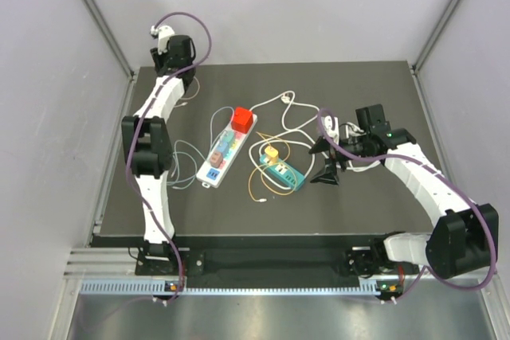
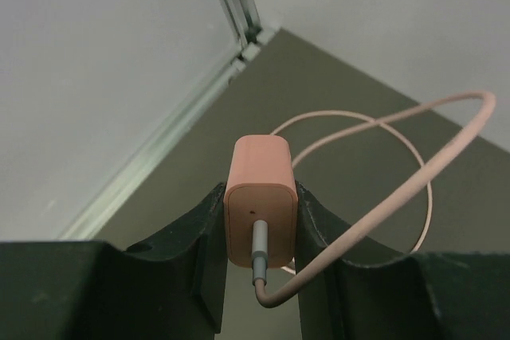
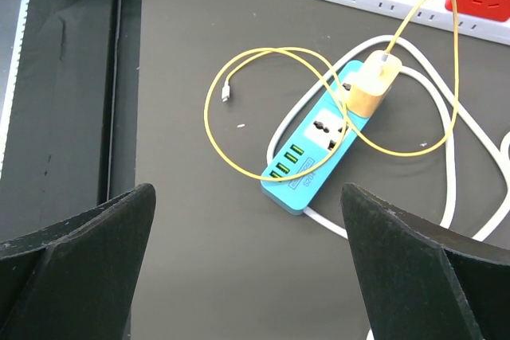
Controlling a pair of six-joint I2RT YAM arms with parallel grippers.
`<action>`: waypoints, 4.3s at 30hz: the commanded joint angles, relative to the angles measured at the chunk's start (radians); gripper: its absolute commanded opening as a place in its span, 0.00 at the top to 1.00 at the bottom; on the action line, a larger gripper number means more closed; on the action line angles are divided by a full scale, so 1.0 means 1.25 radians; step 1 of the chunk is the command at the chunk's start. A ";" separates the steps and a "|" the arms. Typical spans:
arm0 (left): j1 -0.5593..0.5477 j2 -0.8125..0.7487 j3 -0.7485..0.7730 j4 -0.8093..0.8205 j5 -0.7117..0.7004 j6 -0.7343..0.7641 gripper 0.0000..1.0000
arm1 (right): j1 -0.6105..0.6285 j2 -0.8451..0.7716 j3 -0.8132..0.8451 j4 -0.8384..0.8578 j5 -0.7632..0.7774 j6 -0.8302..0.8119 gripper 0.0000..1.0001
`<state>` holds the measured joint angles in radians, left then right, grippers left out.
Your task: Pull the plug off the socket
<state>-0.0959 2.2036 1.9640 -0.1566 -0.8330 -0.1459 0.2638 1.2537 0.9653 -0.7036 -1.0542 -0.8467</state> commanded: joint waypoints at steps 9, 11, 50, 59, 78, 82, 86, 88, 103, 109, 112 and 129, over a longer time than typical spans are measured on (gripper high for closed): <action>0.071 0.068 -0.035 -0.158 0.265 -0.224 0.69 | -0.016 -0.007 0.041 -0.005 -0.039 -0.032 0.00; 0.098 0.073 -0.041 -0.168 0.299 -0.242 0.69 | -0.016 -0.007 0.043 -0.007 -0.038 -0.034 0.00; 0.090 -0.787 -0.958 0.184 1.162 -0.397 0.09 | 0.178 0.002 -0.032 0.272 0.365 0.250 0.00; 0.088 -1.138 -1.156 0.149 1.174 -0.448 0.07 | 0.310 0.130 0.007 0.499 0.603 0.550 0.00; 0.088 -1.407 -1.372 0.135 1.146 -0.632 0.01 | 0.409 0.405 0.227 0.392 0.776 0.526 0.35; 0.088 -1.406 -1.377 0.133 1.160 -0.632 0.01 | 0.427 0.434 0.234 0.385 0.814 0.522 0.47; 0.088 -1.407 -1.385 0.131 1.169 -0.632 0.01 | 0.439 0.450 0.236 0.379 0.841 0.515 0.53; 0.088 -1.405 -1.388 0.133 1.174 -0.634 0.01 | 0.442 0.460 0.238 0.376 0.862 0.513 0.61; -0.113 -1.217 -1.380 0.325 1.095 -0.703 0.01 | 0.293 0.245 0.208 0.316 0.501 0.391 1.00; -0.330 -1.010 -1.331 0.534 0.945 -0.724 0.02 | 0.185 0.119 0.060 0.459 0.313 0.498 1.00; -0.411 -0.913 -1.273 0.603 0.859 -0.718 0.02 | 0.155 0.088 0.007 0.499 0.307 0.562 1.00; -0.574 -0.587 -1.046 0.633 0.706 -0.665 0.09 | 0.098 -0.016 -0.114 0.668 0.302 0.747 1.00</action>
<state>-0.8047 1.4605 0.5850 0.5983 0.0971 -1.0153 0.4065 1.2816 0.8223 0.0135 -0.6334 0.0448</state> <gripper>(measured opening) 0.909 0.308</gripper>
